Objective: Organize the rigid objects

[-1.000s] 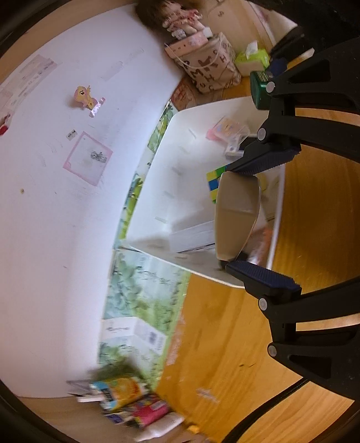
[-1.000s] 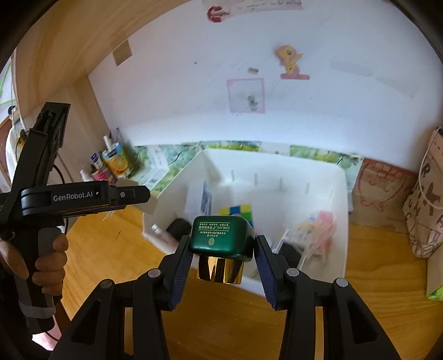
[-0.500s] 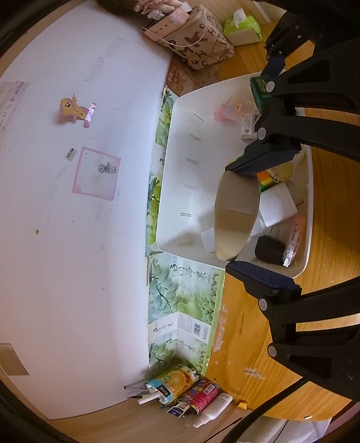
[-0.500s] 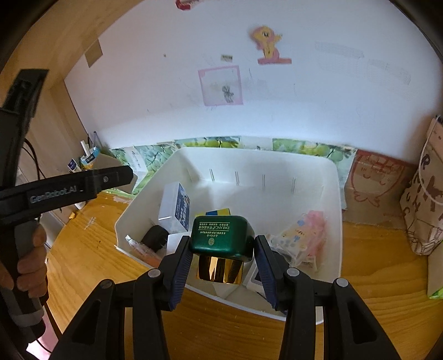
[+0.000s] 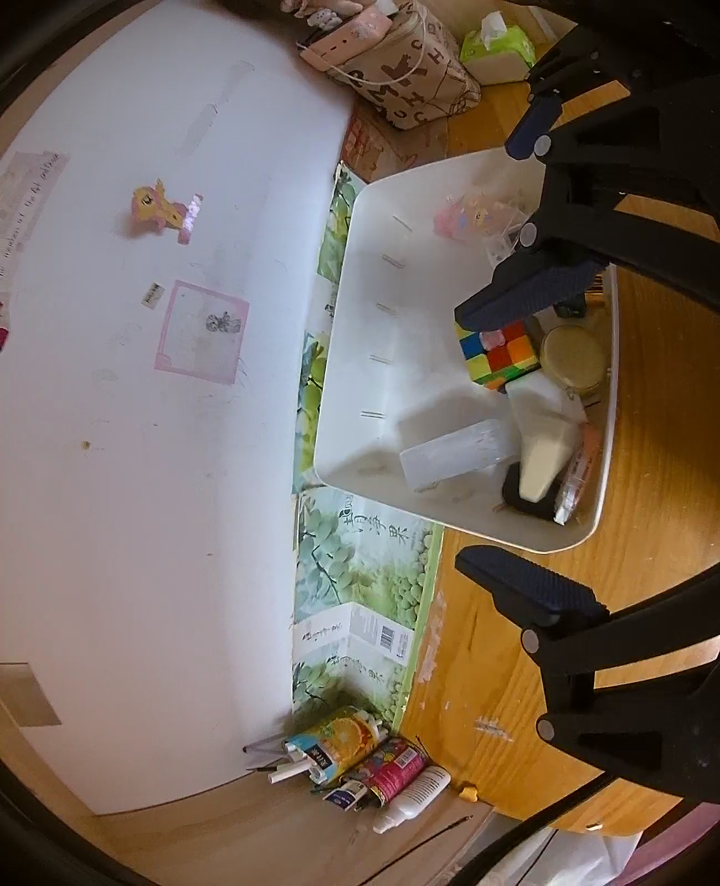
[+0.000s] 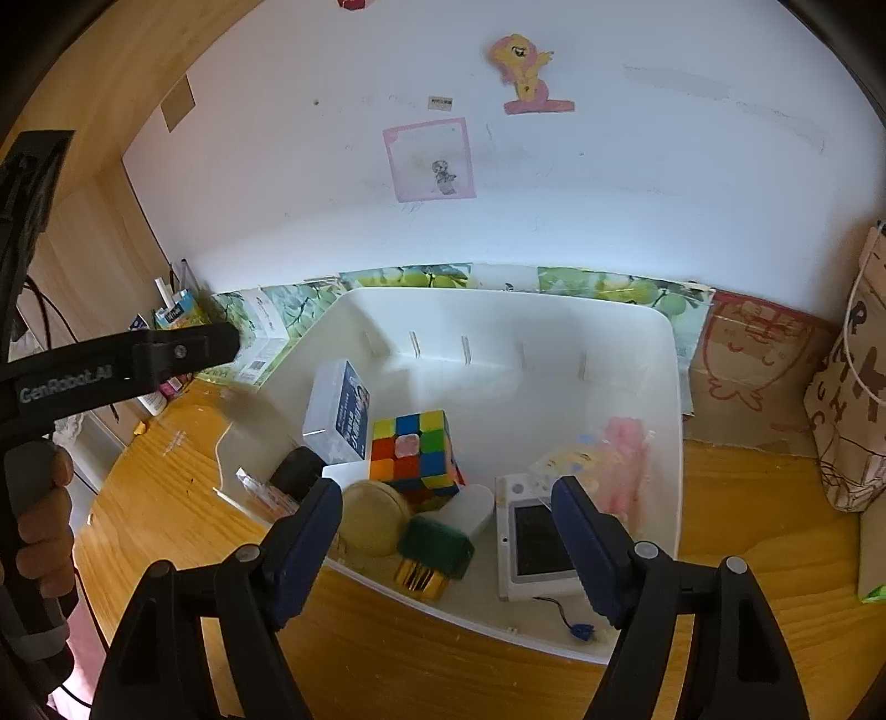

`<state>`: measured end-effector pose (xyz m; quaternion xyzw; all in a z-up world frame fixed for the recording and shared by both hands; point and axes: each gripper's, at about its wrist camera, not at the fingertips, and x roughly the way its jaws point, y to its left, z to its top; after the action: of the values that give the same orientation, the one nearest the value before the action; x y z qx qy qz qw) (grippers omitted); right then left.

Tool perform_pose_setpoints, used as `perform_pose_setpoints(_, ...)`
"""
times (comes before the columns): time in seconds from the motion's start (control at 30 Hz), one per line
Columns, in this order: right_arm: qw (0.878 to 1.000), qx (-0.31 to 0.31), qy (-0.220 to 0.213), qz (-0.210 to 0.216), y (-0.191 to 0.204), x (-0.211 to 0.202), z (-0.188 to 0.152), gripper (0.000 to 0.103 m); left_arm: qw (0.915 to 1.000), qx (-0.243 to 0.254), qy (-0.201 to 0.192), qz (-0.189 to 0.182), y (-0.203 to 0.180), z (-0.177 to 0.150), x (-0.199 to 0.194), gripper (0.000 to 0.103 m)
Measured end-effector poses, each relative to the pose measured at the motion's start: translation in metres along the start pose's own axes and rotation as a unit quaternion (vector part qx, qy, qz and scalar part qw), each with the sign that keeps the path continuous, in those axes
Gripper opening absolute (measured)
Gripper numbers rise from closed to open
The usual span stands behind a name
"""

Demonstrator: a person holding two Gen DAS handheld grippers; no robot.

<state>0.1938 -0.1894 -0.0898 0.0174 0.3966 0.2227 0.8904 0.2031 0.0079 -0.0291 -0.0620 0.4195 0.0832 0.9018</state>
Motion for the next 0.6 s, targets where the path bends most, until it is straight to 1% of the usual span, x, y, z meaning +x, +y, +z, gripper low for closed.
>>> perform_pose_setpoints(0.1,1.0,0.006,-0.012,0.003,-0.002,-0.012,-0.001,0.081,0.9999,-0.006,-0.003,0.007,0.0,-0.007,-0.012,0.09)
perform_pose_setpoints(0.23,1.0,0.021,-0.018,0.013,-0.001,-0.03,-0.003,0.082,0.9999,-0.01,0.003,0.007,0.0,-0.018,-0.027,0.092)
perform_pose_setpoints(0.43,0.998,0.054,-0.022,0.022,0.001,-0.064,-0.015,0.083,0.9997,-0.019,0.012,0.007,0.002,-0.044,-0.049,0.095)
perform_pose_setpoints(0.47,0.998,0.063,-0.021,0.022,0.001,-0.071,-0.018,0.084,0.9996,-0.023,0.016,0.002,0.003,-0.051,-0.054,0.096)
perform_pose_setpoints(0.5,0.997,0.069,-0.02,0.02,0.001,-0.076,-0.02,0.085,0.9995,-0.025,0.018,-0.008,0.003,-0.056,-0.057,0.097)
perform_pose_setpoints(0.57,0.996,0.082,-0.019,0.017,0.001,-0.086,-0.026,0.092,0.9991,-0.032,0.016,-0.023,0.005,-0.066,-0.065,0.099)
perform_pose_setpoints(0.6,0.996,0.084,-0.019,0.013,0.003,-0.091,-0.03,0.094,0.999,-0.034,0.014,-0.025,0.006,-0.07,-0.069,0.099)
